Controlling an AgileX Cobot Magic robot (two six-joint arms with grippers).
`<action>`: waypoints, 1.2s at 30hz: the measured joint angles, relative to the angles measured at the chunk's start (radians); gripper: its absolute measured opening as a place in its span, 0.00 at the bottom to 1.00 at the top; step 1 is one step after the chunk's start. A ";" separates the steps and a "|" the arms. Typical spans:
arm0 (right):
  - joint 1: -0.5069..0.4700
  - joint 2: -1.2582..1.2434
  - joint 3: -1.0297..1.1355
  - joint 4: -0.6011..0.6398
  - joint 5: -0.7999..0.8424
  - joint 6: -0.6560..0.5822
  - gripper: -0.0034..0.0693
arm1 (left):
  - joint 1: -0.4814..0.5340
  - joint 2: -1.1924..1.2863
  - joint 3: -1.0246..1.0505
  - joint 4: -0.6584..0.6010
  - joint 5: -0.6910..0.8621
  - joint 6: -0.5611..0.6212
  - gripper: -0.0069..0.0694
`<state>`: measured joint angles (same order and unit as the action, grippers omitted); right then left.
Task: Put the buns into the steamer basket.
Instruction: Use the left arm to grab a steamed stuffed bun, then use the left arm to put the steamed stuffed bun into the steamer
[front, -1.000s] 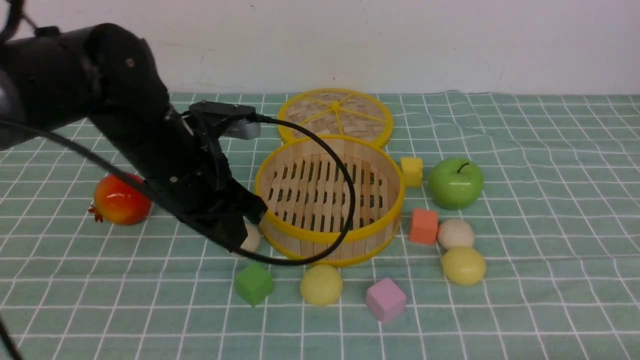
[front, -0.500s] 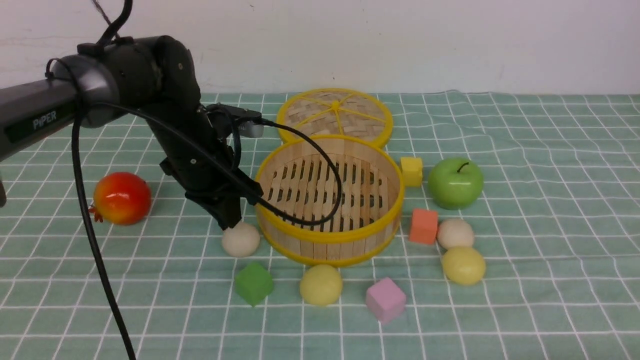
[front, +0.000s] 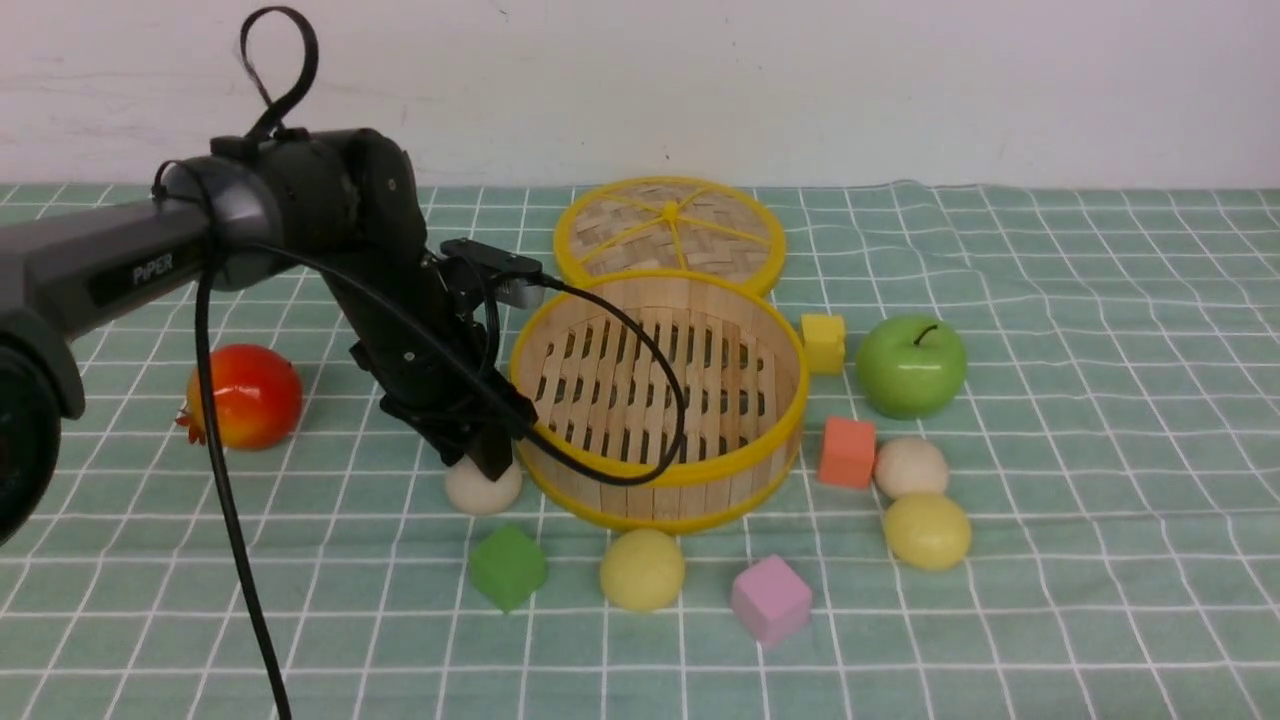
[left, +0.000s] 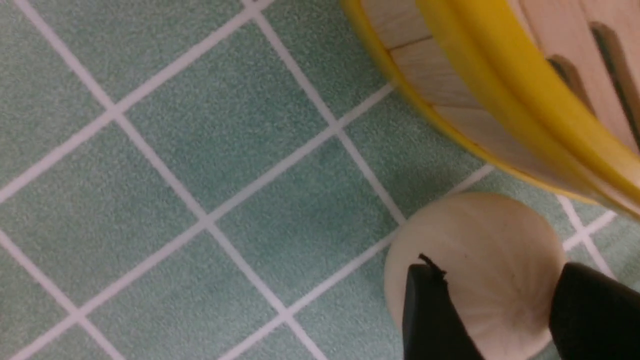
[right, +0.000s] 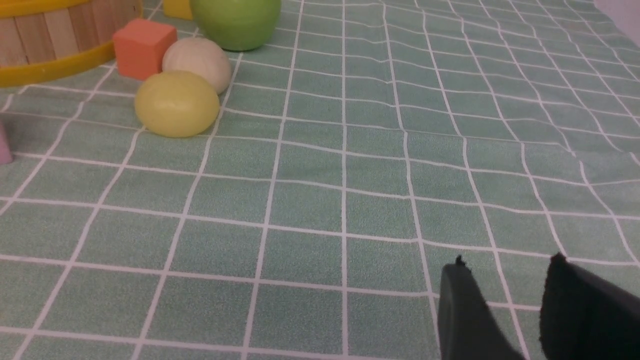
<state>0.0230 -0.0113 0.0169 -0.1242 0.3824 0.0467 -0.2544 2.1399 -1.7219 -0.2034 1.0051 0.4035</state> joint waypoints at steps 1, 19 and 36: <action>0.000 0.000 0.000 0.000 0.000 0.000 0.38 | 0.000 0.001 0.000 0.000 -0.003 0.001 0.52; 0.000 0.000 0.000 0.000 0.000 0.000 0.38 | 0.000 -0.042 -0.003 0.106 0.054 -0.108 0.08; 0.000 0.000 0.000 0.000 0.000 0.000 0.38 | -0.138 -0.095 -0.003 0.031 -0.307 -0.171 0.09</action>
<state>0.0230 -0.0113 0.0169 -0.1242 0.3824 0.0467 -0.3921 2.0453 -1.7253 -0.1724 0.6986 0.2321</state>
